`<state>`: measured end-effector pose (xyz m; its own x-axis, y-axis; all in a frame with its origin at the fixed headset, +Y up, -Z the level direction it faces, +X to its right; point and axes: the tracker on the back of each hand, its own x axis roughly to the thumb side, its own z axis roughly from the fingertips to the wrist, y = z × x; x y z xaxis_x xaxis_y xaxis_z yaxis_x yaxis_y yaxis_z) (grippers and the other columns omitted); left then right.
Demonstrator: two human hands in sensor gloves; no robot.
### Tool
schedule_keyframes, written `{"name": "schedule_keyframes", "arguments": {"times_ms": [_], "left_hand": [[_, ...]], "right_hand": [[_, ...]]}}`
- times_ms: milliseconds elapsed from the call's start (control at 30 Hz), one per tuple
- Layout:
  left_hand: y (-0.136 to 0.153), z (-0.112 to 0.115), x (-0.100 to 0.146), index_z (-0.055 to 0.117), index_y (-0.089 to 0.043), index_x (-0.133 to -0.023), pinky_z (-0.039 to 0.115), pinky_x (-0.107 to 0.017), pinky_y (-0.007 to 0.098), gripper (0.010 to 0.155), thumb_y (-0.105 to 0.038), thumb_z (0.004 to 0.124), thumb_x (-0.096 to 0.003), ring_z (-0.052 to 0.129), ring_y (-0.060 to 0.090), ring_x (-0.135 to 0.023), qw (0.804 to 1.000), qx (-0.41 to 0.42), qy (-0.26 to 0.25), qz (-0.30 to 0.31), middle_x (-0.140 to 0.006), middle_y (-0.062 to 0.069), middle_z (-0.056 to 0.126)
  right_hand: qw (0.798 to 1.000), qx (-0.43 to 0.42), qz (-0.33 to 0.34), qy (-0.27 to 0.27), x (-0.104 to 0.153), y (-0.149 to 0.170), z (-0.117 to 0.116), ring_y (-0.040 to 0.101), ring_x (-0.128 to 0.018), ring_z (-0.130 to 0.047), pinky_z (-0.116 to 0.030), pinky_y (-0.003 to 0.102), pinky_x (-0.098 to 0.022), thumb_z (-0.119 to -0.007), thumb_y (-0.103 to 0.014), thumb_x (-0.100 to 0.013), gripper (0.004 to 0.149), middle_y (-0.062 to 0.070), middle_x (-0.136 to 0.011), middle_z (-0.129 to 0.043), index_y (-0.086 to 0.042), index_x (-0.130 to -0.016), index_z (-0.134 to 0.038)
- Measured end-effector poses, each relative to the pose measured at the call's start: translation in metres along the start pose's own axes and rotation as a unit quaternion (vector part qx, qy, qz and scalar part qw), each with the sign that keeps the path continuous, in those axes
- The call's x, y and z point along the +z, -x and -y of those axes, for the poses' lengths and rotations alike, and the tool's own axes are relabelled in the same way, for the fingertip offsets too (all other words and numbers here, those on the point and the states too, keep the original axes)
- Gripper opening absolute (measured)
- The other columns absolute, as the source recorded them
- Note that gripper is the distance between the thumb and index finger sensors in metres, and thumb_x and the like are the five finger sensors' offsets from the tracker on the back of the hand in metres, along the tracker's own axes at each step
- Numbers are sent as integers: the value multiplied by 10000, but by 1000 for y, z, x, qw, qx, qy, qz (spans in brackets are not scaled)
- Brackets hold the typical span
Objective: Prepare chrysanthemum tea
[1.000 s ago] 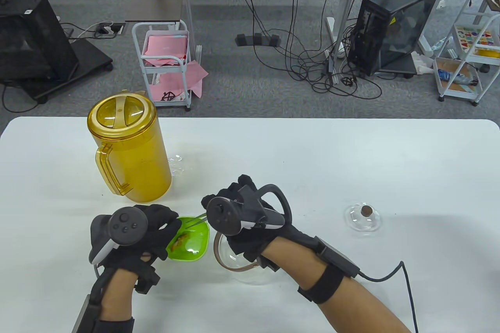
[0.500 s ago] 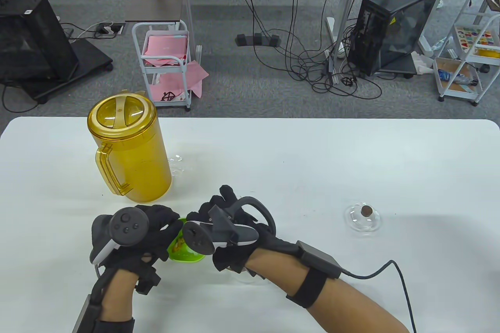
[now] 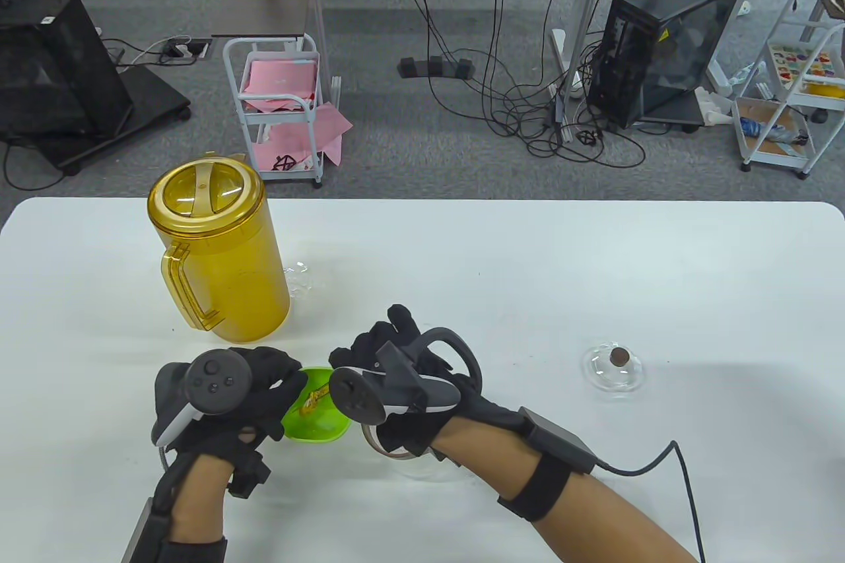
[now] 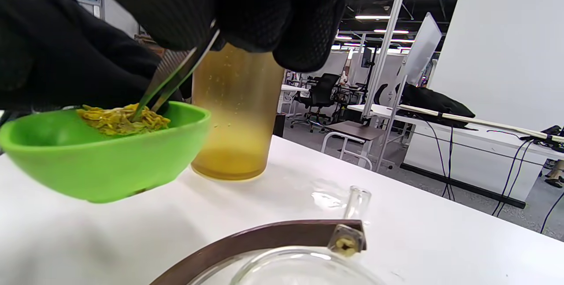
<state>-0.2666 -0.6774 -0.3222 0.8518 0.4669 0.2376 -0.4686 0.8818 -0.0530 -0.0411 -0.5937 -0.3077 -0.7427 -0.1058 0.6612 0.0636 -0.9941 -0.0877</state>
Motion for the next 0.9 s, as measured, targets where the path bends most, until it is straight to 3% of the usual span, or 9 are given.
{"name": "schedule_keyframes", "arguments": {"times_ms": [300,467,700,900], "left_hand": [[1,0,0,912,-213,-857,435,-753,724,400,-486,813,-581,770,434,-930,1000,1,1,-6,-974,98,905],[0,1,-1,912,-212,-856,435,-753,724,402,-487,811,-581,770,433,-931,1000,-1,4,-6,-974,97,905],[-1,5,-2,911,-213,-857,436,-753,724,403,-488,810,-581,772,431,-930,1000,-5,10,-8,-974,95,906],[-2,8,-3,911,-214,-854,436,-752,723,402,-489,810,-579,771,430,-931,1000,-4,11,-8,-972,93,907]], "right_hand": [[997,-44,-52,41,32,44,20,286,-939,-801,-436,693,-762,-736,-413,-588,464,-24,-842,-817,-285,-1031,-693],[992,-73,-91,48,55,76,15,286,-940,-798,-436,694,-762,-734,-411,-590,462,-22,-844,-816,-283,-1032,-693],[983,-120,-138,31,83,109,-25,289,-933,-805,-442,695,-757,-731,-412,-591,463,-23,-839,-819,-279,-1032,-694],[974,-176,-143,7,92,115,-64,293,-922,-812,-447,697,-750,-731,-410,-589,462,-18,-831,-824,-270,-1027,-700]]}}
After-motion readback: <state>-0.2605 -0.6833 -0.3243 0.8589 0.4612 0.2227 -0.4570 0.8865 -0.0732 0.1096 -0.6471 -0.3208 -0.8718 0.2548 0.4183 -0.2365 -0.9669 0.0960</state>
